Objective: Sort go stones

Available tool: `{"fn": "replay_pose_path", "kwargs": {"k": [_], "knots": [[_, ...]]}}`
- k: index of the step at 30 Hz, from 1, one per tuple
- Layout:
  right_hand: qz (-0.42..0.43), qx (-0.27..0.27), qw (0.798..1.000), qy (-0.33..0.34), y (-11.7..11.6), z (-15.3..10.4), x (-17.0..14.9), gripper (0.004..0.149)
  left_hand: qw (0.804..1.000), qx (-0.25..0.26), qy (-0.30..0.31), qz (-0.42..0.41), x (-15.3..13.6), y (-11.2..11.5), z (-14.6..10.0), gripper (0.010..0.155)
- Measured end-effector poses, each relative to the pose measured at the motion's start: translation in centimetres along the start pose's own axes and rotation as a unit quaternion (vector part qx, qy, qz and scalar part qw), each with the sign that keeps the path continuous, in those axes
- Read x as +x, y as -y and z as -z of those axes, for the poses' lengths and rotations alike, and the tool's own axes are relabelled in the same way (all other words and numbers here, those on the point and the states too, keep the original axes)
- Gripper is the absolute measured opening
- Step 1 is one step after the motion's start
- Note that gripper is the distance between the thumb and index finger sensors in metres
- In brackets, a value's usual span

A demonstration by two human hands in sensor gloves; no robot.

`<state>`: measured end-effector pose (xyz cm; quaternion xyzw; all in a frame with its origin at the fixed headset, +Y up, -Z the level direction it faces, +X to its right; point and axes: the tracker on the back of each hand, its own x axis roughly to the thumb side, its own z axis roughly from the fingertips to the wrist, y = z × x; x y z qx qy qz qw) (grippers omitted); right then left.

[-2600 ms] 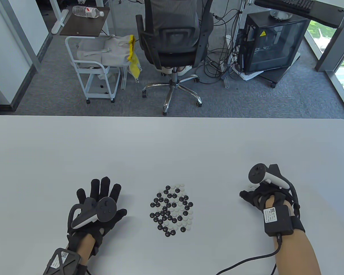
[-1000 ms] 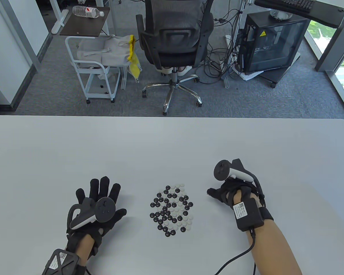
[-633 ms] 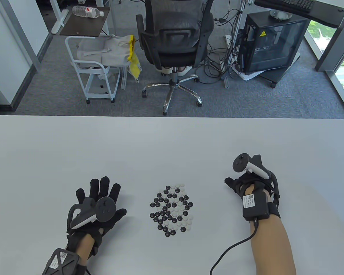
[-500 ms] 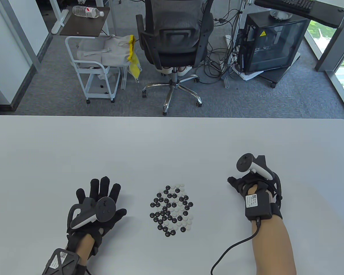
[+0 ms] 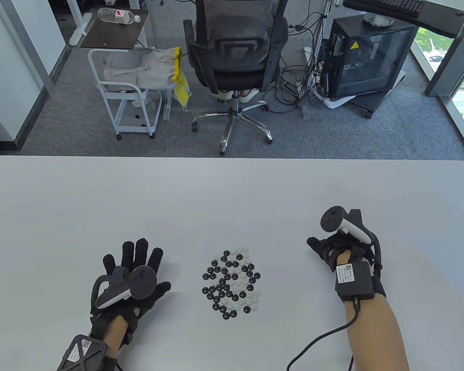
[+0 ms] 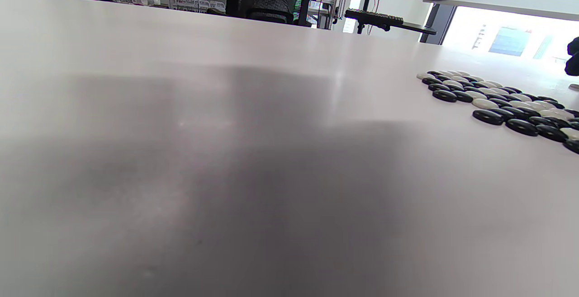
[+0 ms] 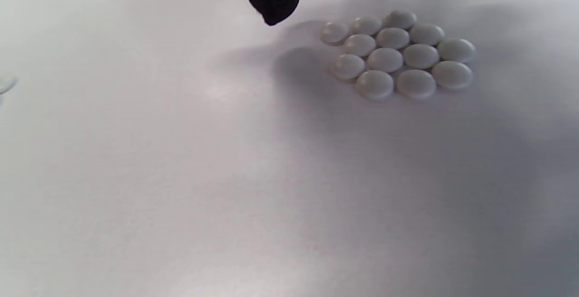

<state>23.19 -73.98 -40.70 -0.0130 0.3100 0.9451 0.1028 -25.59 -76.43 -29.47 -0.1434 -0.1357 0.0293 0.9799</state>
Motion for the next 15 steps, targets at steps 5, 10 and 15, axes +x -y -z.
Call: {"fn": "replay_pose_path", "kwargs": {"k": [5, 10, 15], "knots": [[0.0, 0.062, 0.991, 0.12, -1.1, -1.8, 4.1, 0.068, 1.0, -0.004, -0.002, 0.003, 0.1, 0.1, 0.0, 0.086], [-0.031, 0.105, 0.97, 0.216, -3.5, -3.4, 8.1, 0.067, 1.0, -0.004, -0.001, 0.007, 0.2, 0.1, 0.0, 0.086], [-0.059, 0.13, 0.957, 0.253, -5.8, -3.7, 10.6, 0.066, 1.0, -0.004, -0.001, 0.008, 0.2, 0.1, 0.0, 0.086]]}}
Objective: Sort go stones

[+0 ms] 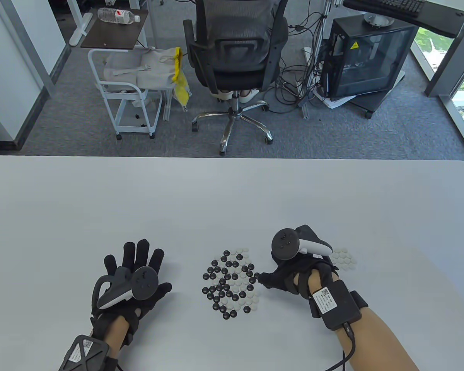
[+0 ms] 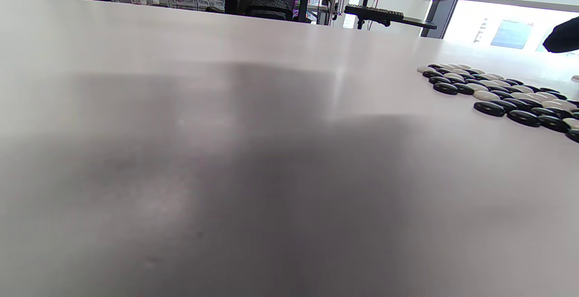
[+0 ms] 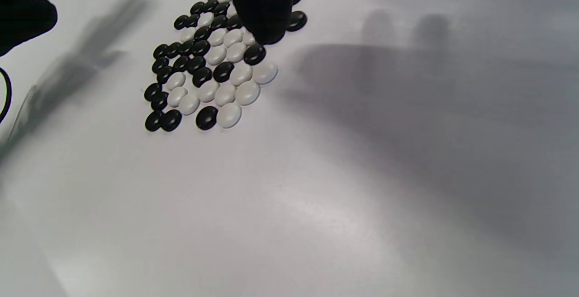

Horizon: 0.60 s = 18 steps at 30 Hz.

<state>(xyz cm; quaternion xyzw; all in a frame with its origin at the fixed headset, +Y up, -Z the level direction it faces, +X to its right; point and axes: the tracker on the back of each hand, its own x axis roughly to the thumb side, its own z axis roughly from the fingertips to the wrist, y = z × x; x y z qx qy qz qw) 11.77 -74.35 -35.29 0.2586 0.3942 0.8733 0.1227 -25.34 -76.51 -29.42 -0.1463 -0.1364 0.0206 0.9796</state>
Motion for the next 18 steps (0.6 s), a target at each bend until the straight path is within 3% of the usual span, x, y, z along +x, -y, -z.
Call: {"fn": "replay_pose_path", "kwargs": {"k": [9, 12, 18], "knots": [[-0.012, 0.028, 1.0, 0.007, -1.8, 2.3, 0.9, 0.067, 1.0, 0.003, 0.0, -0.006, -0.1, 0.0, 0.0, 0.086], [-0.004, 0.013, 1.0, -0.02, -1.0, 2.1, -0.3, 0.066, 1.0, 0.006, 0.001, -0.008, -0.2, 0.0, -0.1, 0.086], [-0.006, -0.041, 0.987, -0.156, 2.0, 0.5, -5.2, 0.07, 1.0, 0.008, 0.001, -0.01, -0.3, -0.1, -0.1, 0.086]]}}
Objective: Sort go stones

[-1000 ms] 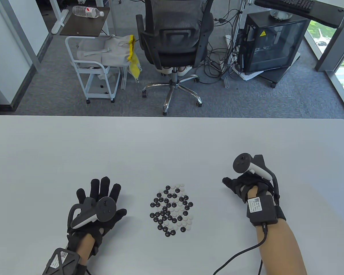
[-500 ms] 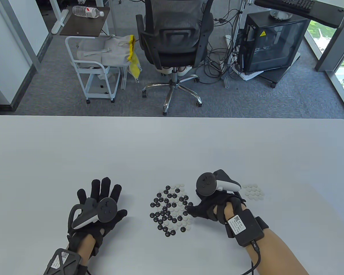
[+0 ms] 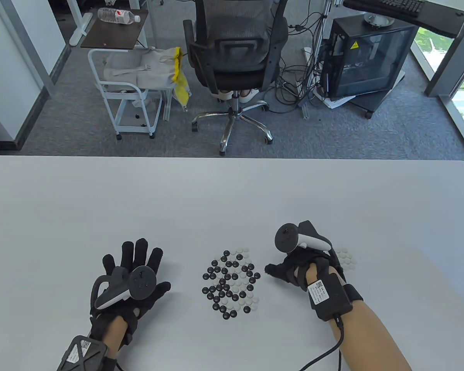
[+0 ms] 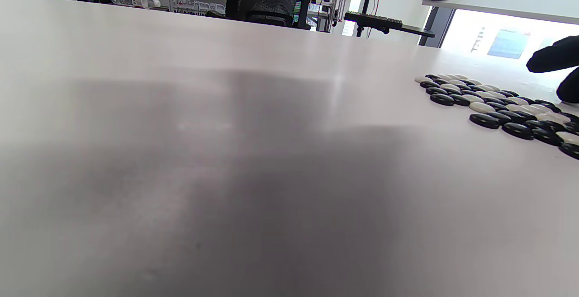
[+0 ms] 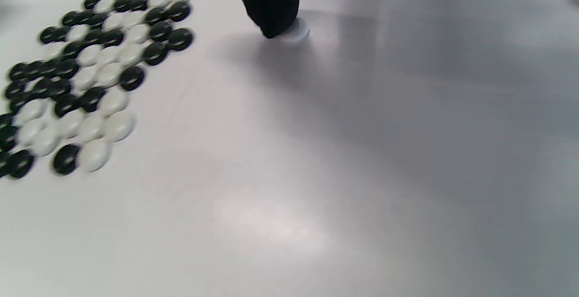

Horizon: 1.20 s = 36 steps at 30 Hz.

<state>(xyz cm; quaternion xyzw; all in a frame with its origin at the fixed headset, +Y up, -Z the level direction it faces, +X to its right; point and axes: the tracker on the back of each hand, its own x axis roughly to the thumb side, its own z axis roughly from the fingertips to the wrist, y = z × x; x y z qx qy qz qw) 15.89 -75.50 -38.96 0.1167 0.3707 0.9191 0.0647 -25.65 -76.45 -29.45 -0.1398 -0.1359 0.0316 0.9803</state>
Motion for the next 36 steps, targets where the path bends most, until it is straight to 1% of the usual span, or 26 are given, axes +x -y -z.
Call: {"fn": "replay_pose_path", "kwargs": {"k": [3, 5, 10, 16, 23, 26, 29, 32, 33, 36], "knots": [[0.026, -0.018, 0.998, -0.046, 0.8, 0.1, -2.5, 0.071, 1.0, 0.0, 0.0, -0.001, 0.0, 0.0, 0.0, 0.086], [0.045, -0.032, 0.996, -0.064, 1.0, 0.0, -3.9, 0.071, 1.0, 0.0, 0.0, -0.001, 0.0, 0.0, 0.0, 0.086], [0.073, -0.06, 0.991, -0.093, 1.1, -0.3, -6.3, 0.071, 1.0, 0.0, 0.0, -0.001, 0.0, 0.0, 0.0, 0.086], [0.084, -0.069, 0.987, -0.122, 1.2, -0.9, -8.1, 0.071, 1.0, -0.001, -0.001, 0.001, 0.0, -0.1, -0.1, 0.086], [0.097, -0.075, 0.984, -0.131, 1.2, -1.2, -9.1, 0.072, 1.0, -0.002, -0.001, 0.001, 0.0, 0.0, 0.0, 0.086], [0.09, -0.079, 0.986, -0.119, 1.3, -1.4, -8.6, 0.072, 1.0, -0.002, -0.001, 0.001, 0.0, 0.0, 0.0, 0.086], [0.075, -0.077, 0.99, -0.091, 1.7, -1.8, -7.1, 0.07, 1.0, -0.002, -0.001, 0.001, 0.0, 0.0, 0.0, 0.086], [0.049, -0.046, 0.997, -0.039, 1.6, -2.2, -4.3, 0.067, 1.0, -0.006, -0.002, 0.0, 0.0, 0.0, -0.1, 0.086], [0.037, -0.026, 0.999, -0.015, 1.4, -2.4, -3.0, 0.068, 1.0, -0.008, -0.004, 0.001, 0.0, 0.1, 0.0, 0.086], [0.025, 0.0, 0.999, 0.039, 0.6, -2.8, -0.3, 0.067, 1.0, -0.011, -0.006, 0.004, 0.1, 0.1, 0.1, 0.086]]}}
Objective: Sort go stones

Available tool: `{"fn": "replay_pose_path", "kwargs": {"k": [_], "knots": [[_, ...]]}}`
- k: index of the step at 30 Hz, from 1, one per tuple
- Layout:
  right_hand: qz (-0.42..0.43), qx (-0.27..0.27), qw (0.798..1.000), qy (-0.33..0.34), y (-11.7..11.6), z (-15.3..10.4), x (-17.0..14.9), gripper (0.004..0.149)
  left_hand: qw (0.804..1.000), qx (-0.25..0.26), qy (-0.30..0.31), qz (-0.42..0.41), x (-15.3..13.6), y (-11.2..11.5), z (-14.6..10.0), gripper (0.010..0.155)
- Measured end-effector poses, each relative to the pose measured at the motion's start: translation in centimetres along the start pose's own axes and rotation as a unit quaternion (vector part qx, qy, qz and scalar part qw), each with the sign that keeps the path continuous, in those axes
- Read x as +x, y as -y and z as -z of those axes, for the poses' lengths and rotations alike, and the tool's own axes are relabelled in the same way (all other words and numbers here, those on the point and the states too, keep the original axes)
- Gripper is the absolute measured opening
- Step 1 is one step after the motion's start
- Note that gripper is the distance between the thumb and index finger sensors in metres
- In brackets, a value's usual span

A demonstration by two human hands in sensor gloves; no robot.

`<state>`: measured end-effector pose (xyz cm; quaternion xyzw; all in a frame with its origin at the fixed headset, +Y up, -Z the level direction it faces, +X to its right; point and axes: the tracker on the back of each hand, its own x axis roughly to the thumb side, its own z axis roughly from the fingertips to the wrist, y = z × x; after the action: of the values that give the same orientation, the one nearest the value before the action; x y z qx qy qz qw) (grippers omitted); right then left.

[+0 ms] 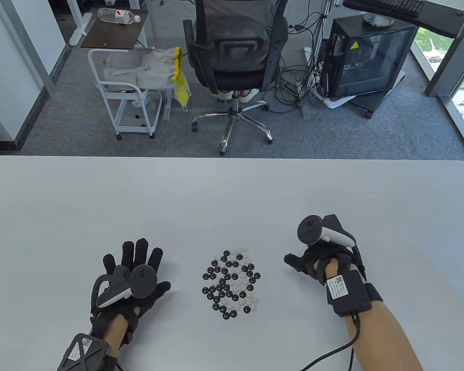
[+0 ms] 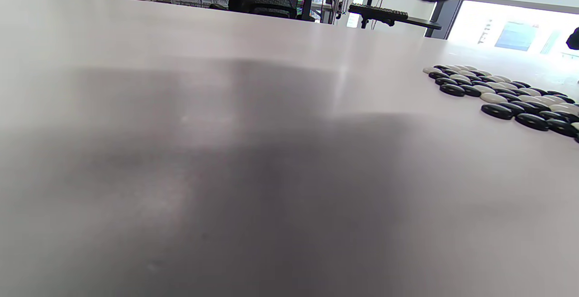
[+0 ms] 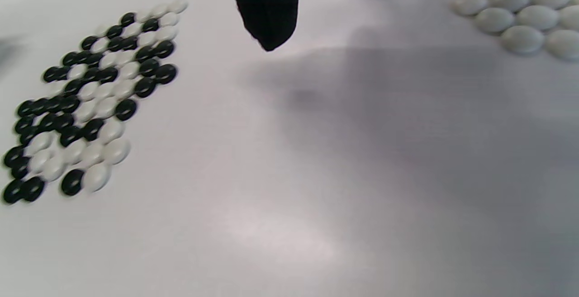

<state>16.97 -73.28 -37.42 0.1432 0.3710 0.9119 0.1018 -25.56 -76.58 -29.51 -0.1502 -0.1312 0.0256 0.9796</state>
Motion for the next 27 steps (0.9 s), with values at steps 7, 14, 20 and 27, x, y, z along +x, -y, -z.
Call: {"fn": "replay_pose_path", "kwargs": {"k": [7, 14, 20, 27], "knots": [[-0.03, 0.056, 0.993, 0.102, -3.5, 0.0, 5.2, 0.066, 1.0, 0.003, 0.004, 0.008, 0.4, -0.2, -0.1, 0.086], [-0.035, 0.077, 0.987, 0.134, -5.3, 0.9, 7.1, 0.067, 1.0, 0.006, 0.004, 0.006, 0.3, -0.3, -0.1, 0.086], [-0.031, 0.088, 0.988, 0.127, -6.0, 1.8, 6.5, 0.065, 1.0, 0.009, 0.004, 0.003, 0.3, -0.2, -0.1, 0.086], [-0.019, 0.042, 0.999, 0.019, -3.0, 1.3, 1.8, 0.066, 1.0, 0.012, 0.005, 0.001, 0.1, -0.3, -0.1, 0.086]]}}
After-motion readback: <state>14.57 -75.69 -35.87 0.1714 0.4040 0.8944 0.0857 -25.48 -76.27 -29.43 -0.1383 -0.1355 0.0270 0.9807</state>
